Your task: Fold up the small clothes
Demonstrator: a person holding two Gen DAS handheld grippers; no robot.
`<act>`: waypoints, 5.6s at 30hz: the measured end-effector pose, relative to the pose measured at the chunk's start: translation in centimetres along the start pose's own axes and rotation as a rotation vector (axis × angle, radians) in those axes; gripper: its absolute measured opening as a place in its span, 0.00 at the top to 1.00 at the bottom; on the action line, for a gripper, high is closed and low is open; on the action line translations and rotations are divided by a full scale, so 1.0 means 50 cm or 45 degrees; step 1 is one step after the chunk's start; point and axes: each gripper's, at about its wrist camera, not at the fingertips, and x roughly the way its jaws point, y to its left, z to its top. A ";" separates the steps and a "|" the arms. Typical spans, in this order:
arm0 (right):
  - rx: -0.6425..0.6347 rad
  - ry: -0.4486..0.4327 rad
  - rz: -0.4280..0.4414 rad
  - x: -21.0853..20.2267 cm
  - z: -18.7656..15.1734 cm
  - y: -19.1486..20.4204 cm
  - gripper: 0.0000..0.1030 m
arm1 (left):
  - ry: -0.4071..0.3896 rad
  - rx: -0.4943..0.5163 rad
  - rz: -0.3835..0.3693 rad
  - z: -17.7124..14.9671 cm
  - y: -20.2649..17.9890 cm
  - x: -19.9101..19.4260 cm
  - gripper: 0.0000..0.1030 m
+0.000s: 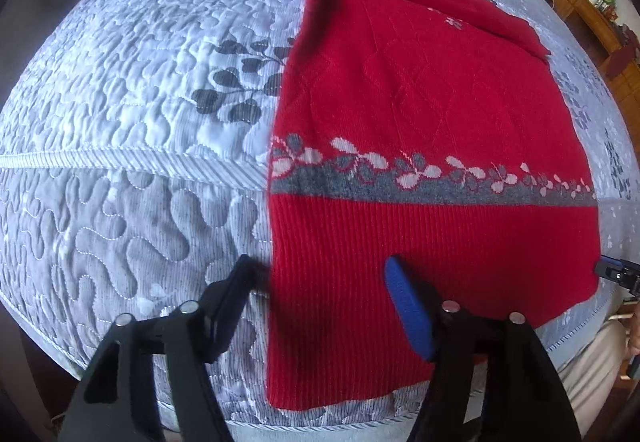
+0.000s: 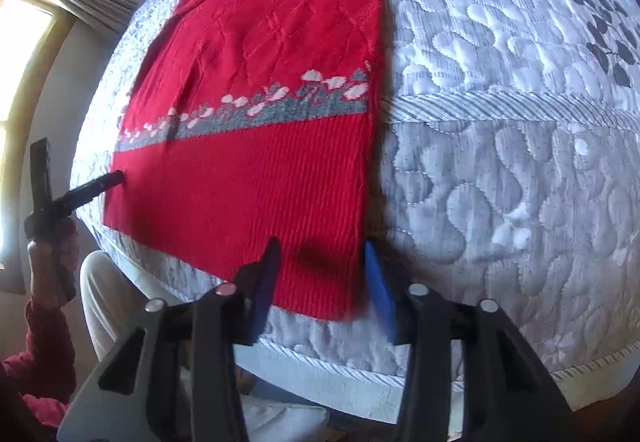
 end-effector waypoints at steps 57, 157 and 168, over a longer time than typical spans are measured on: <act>0.231 -0.025 0.070 -0.067 0.367 -0.081 0.84 | 0.052 -0.408 -0.353 0.279 0.059 0.048 0.87; 0.075 -0.154 -0.316 0.095 0.831 -0.119 0.95 | -0.300 -0.183 -0.074 0.686 0.030 0.200 0.93; -0.016 -0.206 -0.323 -0.019 0.624 -0.087 0.50 | -0.283 -0.095 -0.044 0.532 0.062 0.057 0.40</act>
